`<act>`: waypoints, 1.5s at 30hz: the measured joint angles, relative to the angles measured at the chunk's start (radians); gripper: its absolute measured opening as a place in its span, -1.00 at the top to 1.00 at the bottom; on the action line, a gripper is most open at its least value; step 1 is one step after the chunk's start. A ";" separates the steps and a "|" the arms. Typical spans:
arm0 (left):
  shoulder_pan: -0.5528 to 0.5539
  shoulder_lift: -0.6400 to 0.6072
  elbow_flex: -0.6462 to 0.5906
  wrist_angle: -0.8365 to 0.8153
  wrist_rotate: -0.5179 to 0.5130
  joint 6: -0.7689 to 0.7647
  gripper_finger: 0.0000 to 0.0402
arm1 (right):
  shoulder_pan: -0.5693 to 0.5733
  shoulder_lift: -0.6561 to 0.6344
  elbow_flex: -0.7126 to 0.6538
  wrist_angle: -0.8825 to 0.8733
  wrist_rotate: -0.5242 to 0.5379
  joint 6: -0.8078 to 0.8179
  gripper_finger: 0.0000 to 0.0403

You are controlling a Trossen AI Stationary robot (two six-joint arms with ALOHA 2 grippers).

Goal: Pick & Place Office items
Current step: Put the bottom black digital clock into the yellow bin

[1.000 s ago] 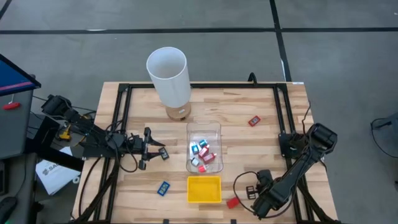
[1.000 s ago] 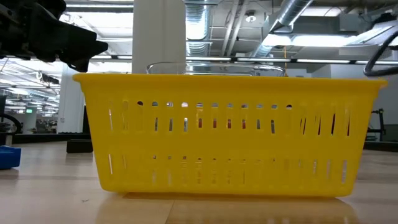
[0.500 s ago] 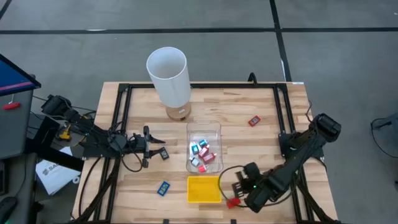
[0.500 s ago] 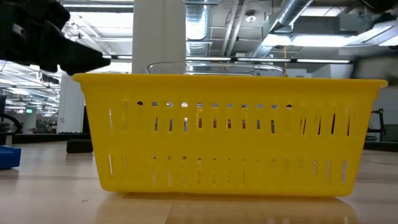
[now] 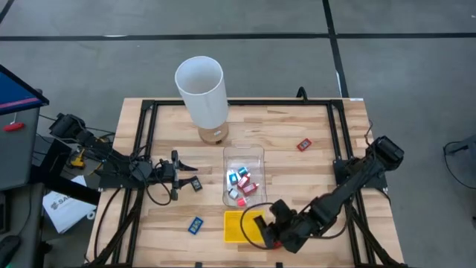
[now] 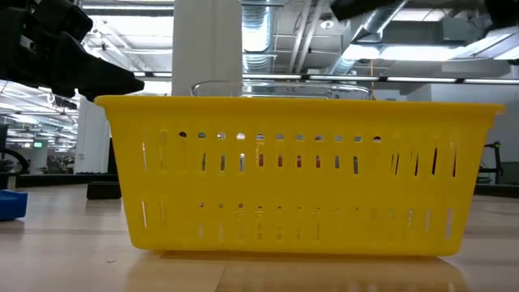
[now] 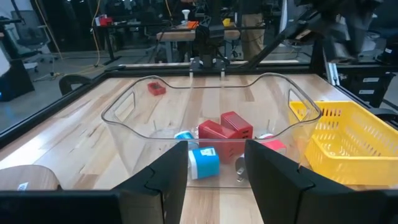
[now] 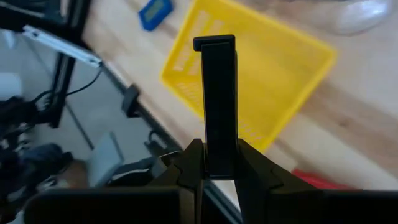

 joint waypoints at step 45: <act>0.001 0.058 0.000 0.005 0.000 -0.049 0.23 | -0.074 0.184 0.044 0.119 -0.123 -0.238 0.58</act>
